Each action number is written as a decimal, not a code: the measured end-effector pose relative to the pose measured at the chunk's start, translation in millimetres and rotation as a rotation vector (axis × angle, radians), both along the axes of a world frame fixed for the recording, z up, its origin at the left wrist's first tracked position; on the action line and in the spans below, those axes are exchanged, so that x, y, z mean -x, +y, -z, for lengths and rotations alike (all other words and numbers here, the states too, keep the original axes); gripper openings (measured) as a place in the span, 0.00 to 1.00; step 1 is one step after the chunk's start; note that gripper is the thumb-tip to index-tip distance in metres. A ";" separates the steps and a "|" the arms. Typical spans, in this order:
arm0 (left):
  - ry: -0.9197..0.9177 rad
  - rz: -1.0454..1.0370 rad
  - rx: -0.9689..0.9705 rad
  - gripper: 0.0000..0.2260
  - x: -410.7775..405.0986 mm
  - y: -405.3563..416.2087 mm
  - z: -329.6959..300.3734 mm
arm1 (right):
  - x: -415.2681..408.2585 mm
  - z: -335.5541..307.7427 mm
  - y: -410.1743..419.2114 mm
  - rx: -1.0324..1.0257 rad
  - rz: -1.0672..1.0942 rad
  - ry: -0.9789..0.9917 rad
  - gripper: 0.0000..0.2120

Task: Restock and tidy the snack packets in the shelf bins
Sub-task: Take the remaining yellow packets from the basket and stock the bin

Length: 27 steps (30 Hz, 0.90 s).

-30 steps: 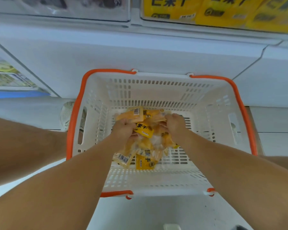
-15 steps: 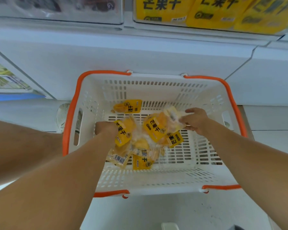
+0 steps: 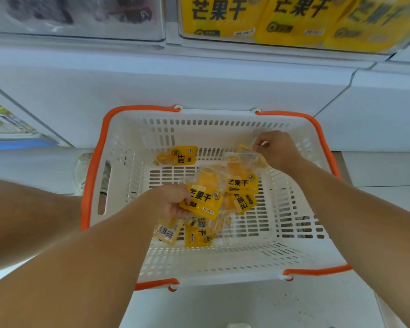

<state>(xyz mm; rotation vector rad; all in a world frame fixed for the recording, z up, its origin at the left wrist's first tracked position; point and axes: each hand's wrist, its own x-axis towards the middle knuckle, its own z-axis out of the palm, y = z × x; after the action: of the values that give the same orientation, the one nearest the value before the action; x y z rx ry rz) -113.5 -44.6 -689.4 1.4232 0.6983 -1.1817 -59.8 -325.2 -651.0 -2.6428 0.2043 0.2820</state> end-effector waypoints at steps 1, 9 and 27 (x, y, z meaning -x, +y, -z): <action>-0.003 0.002 0.020 0.21 -1.0 -1.1 -2.3 | 0.3 -0.4 1.4 0.028 0.000 -0.067 0.06; -0.129 -0.214 -0.113 0.23 -10.5 7.6 8.3 | -4.7 -32.0 14.3 -0.761 0.162 0.312 0.09; 0.029 0.042 0.326 0.20 -4.4 8.3 1.8 | 41.0 51.7 117.8 -1.021 0.824 0.435 0.08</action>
<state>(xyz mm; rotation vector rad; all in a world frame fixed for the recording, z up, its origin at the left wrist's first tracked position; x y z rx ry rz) -109.1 -36.3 -691.2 1.1535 0.4719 -1.2860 -100.8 -207.4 -702.7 -1.3182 0.9561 0.4934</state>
